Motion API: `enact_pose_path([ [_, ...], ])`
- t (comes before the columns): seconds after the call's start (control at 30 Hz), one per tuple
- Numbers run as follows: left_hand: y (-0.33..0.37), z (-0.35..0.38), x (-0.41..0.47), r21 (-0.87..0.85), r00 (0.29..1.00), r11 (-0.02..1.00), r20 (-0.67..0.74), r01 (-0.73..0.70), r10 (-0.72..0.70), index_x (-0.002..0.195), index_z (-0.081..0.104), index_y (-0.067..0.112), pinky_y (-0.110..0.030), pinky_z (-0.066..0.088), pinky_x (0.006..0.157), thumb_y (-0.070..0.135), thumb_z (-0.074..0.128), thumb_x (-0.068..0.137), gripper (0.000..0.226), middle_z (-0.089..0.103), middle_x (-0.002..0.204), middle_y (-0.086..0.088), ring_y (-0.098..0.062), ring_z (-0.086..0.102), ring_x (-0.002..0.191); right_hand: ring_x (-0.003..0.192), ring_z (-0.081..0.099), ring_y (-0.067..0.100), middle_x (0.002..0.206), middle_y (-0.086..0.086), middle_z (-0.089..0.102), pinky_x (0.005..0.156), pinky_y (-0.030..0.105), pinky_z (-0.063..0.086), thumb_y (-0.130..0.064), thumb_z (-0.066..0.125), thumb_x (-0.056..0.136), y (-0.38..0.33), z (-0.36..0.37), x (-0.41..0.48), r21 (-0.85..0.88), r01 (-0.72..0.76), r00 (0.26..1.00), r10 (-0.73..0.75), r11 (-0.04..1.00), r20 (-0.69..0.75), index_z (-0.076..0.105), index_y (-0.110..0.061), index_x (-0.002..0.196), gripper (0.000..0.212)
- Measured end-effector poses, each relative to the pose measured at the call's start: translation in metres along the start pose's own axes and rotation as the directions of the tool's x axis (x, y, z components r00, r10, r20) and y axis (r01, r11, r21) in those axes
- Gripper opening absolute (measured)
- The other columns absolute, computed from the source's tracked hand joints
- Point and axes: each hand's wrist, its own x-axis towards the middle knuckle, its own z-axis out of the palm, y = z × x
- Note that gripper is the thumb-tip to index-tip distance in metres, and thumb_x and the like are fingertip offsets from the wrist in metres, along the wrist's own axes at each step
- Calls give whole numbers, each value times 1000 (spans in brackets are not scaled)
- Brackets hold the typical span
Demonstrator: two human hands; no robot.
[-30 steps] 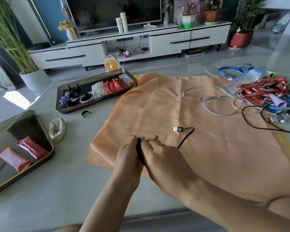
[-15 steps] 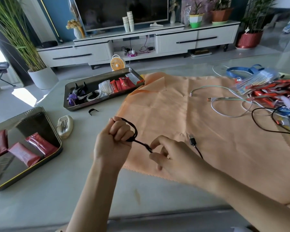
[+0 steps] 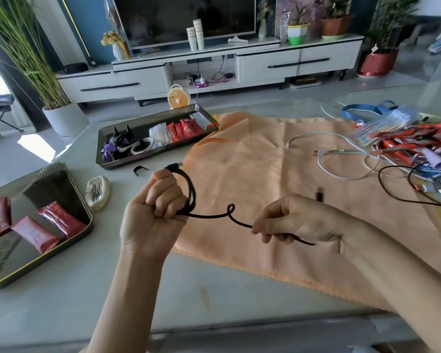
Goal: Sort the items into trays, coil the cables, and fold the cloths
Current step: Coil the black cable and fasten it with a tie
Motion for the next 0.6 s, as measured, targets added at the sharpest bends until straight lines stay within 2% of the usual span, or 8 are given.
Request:
enact_pose_path([
  [0.1, 7, 1, -3, -39, 999, 999, -29, -30, 29, 75, 50, 4, -22, 20, 40, -11, 59, 78, 18, 26, 52, 8, -8, 21, 41, 53, 53, 0, 61, -3, 65, 54, 11, 41, -13, 73, 78, 4, -5, 4, -155, 39, 979, -69, 987, -194, 70, -10, 72, 7],
  [0.17, 4, 1, -1, -26, 995, 999, -99, -25, 22, 73, 49, 6, -19, 16, 39, -11, 56, 75, 19, 24, 51, 10, -5, 19, 40, 57, 55, 4, 62, -4, 63, 58, 14, 42, -12, 71, 79, 7, -4, 9, -321, 51, 927, -165, 946, -337, 68, -11, 72, 8],
  [0.23, -7, 2, 2, 111, 982, 993, -188, 41, -20, 71, 50, 9, -18, 15, 37, -6, 53, 72, 15, 21, 50, 12, -2, 15, 40, 57, 57, 8, 63, -2, 62, 56, 17, 41, -14, 68, 81, 9, -5, 12, -441, 22, 864, -239, 897, -443, 64, -15, 70, 13],
  [0.33, -31, 3, 2, 277, 964, 934, -203, 225, -172, 70, 54, 10, -18, 17, 35, 4, 57, 73, 8, 19, 48, 10, -3, 14, 39, 43, 52, 1, 64, 2, 63, 44, 10, 37, -12, 65, 83, 10, -11, 15, -421, 38, 846, -253, 906, -469, 59, -15, 68, 17],
  [0.47, -62, -3, 0, 422, 930, 830, -211, 364, -301, 77, 57, 10, -14, 16, 35, 21, 45, 88, 20, 31, 44, 11, -3, 14, 38, 59, 52, 3, 64, -7, 61, 52, 9, 38, -14, 67, 79, 6, -9, 22, -494, -12, 843, -257, 869, -473, 63, -18, 67, 13],
  [0.53, -74, -7, 0, 514, 927, 773, -238, 373, -289, 84, 61, 9, -13, 21, 36, 21, 42, 92, 24, 36, 48, 9, -2, 23, 36, 66, 55, 13, 65, -6, 60, 56, 17, 41, -16, 65, 78, 5, -2, 24, -546, -66, 805, -279, 835, -524, 64, -15, 70, 8],
  [0.6, -84, -10, 2, 604, 934, 720, -304, 342, -188, 92, 60, 6, -15, 30, 38, 16, 39, 96, 24, 44, 53, 5, -5, 31, 38, 74, 59, 23, 71, 1, 63, 63, 30, 48, -15, 60, 79, 2, 6, 24, -589, -130, 743, -315, 797, -590, 62, -14, 73, 6],
])
